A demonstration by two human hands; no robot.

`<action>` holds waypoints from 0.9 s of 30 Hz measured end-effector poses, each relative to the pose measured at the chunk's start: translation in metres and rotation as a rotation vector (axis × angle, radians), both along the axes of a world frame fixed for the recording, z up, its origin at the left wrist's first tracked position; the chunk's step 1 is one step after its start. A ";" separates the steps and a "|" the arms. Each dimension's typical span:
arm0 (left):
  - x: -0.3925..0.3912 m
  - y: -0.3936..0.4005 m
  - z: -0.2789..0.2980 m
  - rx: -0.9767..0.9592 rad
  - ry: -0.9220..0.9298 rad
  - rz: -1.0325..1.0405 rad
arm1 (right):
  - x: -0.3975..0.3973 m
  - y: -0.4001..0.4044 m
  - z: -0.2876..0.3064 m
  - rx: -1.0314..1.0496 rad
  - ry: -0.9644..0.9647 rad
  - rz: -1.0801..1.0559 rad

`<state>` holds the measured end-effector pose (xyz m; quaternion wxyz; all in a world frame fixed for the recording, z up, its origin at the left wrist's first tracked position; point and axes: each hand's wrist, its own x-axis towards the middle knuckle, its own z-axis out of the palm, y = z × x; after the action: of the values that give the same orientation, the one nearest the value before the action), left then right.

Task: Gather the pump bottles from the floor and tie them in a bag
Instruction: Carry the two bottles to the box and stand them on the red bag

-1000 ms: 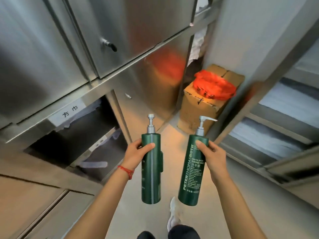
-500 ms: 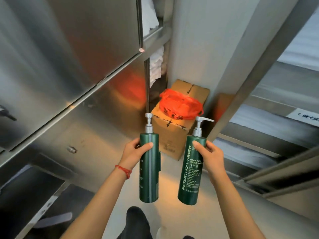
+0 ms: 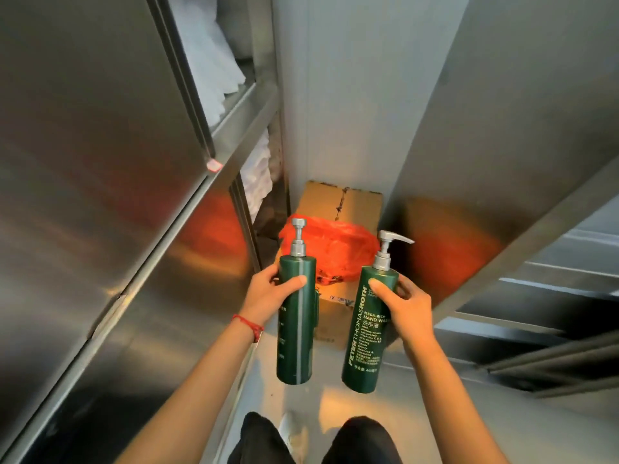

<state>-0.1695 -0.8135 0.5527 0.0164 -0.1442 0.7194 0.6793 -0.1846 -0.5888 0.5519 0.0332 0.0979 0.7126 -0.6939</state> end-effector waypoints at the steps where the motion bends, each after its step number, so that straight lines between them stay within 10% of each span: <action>1: -0.014 -0.002 -0.001 0.008 -0.007 -0.015 | -0.010 -0.001 -0.002 0.007 -0.011 -0.013; 27: -0.270 0.006 -0.113 0.003 -0.024 -0.019 | -0.237 -0.030 -0.099 0.173 -0.047 -0.148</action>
<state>-0.4399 -0.8077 0.4400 0.0318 -0.1454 0.7194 0.6784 -0.4213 -0.6186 0.4527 -0.0102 0.1690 0.7598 -0.6278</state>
